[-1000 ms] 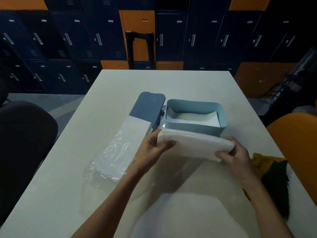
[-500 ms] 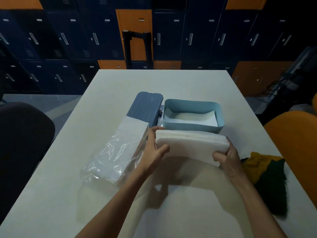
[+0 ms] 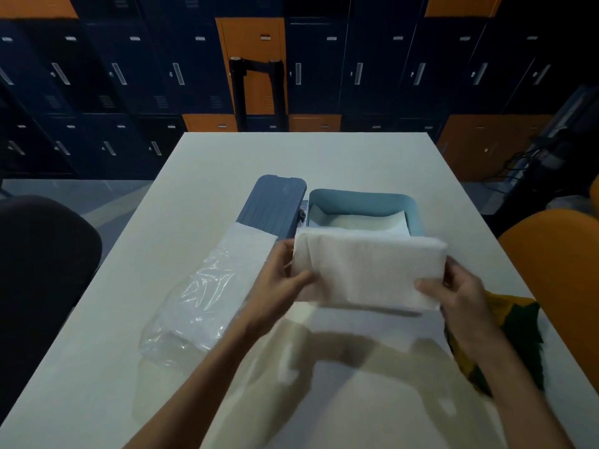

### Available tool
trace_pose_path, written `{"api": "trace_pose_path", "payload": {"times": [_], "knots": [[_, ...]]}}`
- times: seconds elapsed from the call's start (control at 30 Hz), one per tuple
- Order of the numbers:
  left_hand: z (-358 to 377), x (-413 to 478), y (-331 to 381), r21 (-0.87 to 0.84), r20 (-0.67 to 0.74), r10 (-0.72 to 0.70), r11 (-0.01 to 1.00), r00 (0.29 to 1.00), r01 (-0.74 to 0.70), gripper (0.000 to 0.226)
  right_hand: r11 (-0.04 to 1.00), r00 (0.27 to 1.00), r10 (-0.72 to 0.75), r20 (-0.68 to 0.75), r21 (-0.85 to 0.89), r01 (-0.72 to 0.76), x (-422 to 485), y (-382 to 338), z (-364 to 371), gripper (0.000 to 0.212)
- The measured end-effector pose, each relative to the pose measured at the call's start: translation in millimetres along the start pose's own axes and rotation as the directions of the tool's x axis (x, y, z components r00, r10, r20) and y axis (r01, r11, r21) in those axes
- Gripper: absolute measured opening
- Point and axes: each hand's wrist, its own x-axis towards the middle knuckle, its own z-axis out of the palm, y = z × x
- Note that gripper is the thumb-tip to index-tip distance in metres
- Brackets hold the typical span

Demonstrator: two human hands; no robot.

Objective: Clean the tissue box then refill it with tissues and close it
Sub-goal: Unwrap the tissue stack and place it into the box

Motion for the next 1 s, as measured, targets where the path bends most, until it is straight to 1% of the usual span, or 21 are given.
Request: {"api": "trace_pose_path", "payload": {"times": [0.07,0.13,0.17,0.23,0.27,0.3,0.33,0.4,0.47,0.53,0.63,0.73,0.8,0.87,0.93,1.0], "knots": [[-2,14,29,-0.062,-0.04,0.011,0.998,0.999,-0.013,0.039,0.998,1.0,-0.008,-0.003,0.065,0.008,13,-24,-9,0.028],[-3,40,54,-0.063,-0.062,-0.002,0.998,0.998,-0.002,0.048,0.996,0.999,-0.016,-0.032,0.085,0.019,38,-43,-16,0.021],[-2,56,63,-0.019,-0.066,-0.012,1.0,0.998,0.011,0.052,0.999,0.998,-0.014,-0.057,0.049,0.016,54,-48,-18,0.016],[2,85,74,0.142,-0.06,-0.059,0.988,0.996,0.067,0.058,0.997,0.995,-0.004,-0.103,-0.082,-0.005,87,-53,-17,0.005],[4,98,75,0.224,-0.053,-0.099,0.969,0.994,0.109,0.06,0.986,0.993,0.007,-0.121,-0.165,-0.027,101,-52,-15,0.005],[7,108,73,0.302,-0.045,-0.142,0.942,0.989,0.149,0.062,0.964,0.991,0.025,-0.135,-0.26,-0.06,113,-49,-13,0.009],[9,115,71,0.386,-0.035,-0.173,0.906,0.984,0.173,0.062,0.925,0.99,0.034,-0.138,-0.37,-0.084,122,-46,-10,0.013],[13,124,66,0.559,-0.008,-0.2,0.812,0.98,0.171,0.061,0.793,0.989,0.046,-0.144,-0.596,-0.124,130,-44,-3,0.022],[18,126,66,0.68,0.009,-0.181,0.722,0.984,0.127,0.062,0.684,0.985,0.034,-0.17,-0.714,-0.147,132,-43,3,0.031],[22,125,67,0.757,0.025,-0.147,0.649,0.989,0.077,0.065,0.63,0.984,0.019,-0.178,-0.762,-0.15,129,-42,9,0.034],[30,121,66,0.892,0.033,-0.063,0.452,0.997,-0.001,0.058,0.527,0.985,-0.031,-0.171,-0.84,-0.13,127,-40,16,0.032],[36,121,62,0.952,0.072,0.001,0.297,0.997,-0.069,0.051,0.409,0.986,-0.065,-0.151,-0.905,-0.112,125,-43,21,0.026],[39,121,60,0.973,0.102,0.018,0.209,0.995,-0.103,0.047,0.291,0.995,-0.027,-0.097,-0.953,-0.084,125,-45,23,0.025],[42,122,58,0.979,0.13,0.036,0.154,0.991,-0.134,0.043,0.215,0.998,0.05,-0.044,-0.975,-0.054,126,-47,25,0.027],[42,123,57,0.981,0.146,0.07,0.12,0.987,-0.154,0.041,0.216,0.996,0.081,-0.041,-0.975,-0.058,127,-48,26,0.03],[38,125,57,0.985,0.147,0.147,0.069,0.978,-0.159,0.042,0.225,0.997,0.022,-0.069,-0.972,-0.072,127,-54,26,0.029]]}}
